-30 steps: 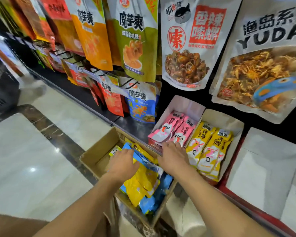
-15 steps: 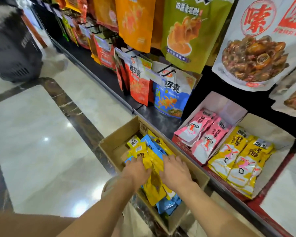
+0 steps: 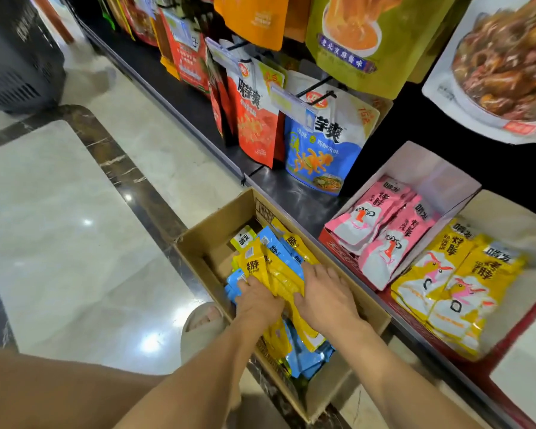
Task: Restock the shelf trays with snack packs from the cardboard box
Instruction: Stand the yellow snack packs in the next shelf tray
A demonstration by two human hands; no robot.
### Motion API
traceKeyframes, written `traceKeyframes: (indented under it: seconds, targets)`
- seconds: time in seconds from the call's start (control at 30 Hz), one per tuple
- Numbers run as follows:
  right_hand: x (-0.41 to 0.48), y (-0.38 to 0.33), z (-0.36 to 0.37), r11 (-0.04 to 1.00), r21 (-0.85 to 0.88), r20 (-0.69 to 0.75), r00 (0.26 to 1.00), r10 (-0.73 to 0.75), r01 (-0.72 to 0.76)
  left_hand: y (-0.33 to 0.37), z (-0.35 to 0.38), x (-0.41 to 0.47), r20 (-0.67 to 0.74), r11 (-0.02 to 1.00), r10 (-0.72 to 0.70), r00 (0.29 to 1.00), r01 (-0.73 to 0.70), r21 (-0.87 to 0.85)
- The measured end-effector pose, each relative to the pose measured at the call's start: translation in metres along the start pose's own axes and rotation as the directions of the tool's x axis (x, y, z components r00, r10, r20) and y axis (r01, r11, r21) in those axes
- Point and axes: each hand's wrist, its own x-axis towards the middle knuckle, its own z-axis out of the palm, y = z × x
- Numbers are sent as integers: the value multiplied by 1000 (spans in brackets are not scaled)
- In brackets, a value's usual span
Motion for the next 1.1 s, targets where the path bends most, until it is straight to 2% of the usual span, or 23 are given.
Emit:
traceKeyframes:
  seconds: [0.07, 0.13, 0.2, 0.43, 0.53, 0.87, 1.03, 1.1]
  targets:
    - [0, -3, 3, 1000, 0, 22, 1000, -5, 5, -3, -6, -1, -10, 991, -5, 1000, 4, -135]
    - [0, -7, 6, 1000, -6, 34, 999, -22, 22, -9, -15, -3, -71, 960, 40, 997, -58, -274]
    - [1, -13, 6, 999, -9, 37, 999, -39, 39, -16, -27, -4, -126, 934, 33, 992, -75, -349]
    - [6, -32, 29, 995, -51, 19, 996, -85, 86, -47, -70, 0, -213, 906, -47, 976, -49, -421]
    - [8, -33, 42, 992, -84, 50, 994, -93, 97, -59, -78, 5, -237, 882, -27, 971, -88, -464]
    - [6, -29, 51, 983, -174, -16, 998, -60, 56, -53, -78, 4, -248, 821, 26, 968, -162, -547]
    - [2, -21, 37, 998, -70, -3, 1000, -8, 8, -41, -80, 0, -285, 782, 52, 957, -216, -585]
    - [0, -13, 27, 997, 71, -25, 999, 24, -22, -35, -83, -5, -318, 773, 77, 945, -258, -579]
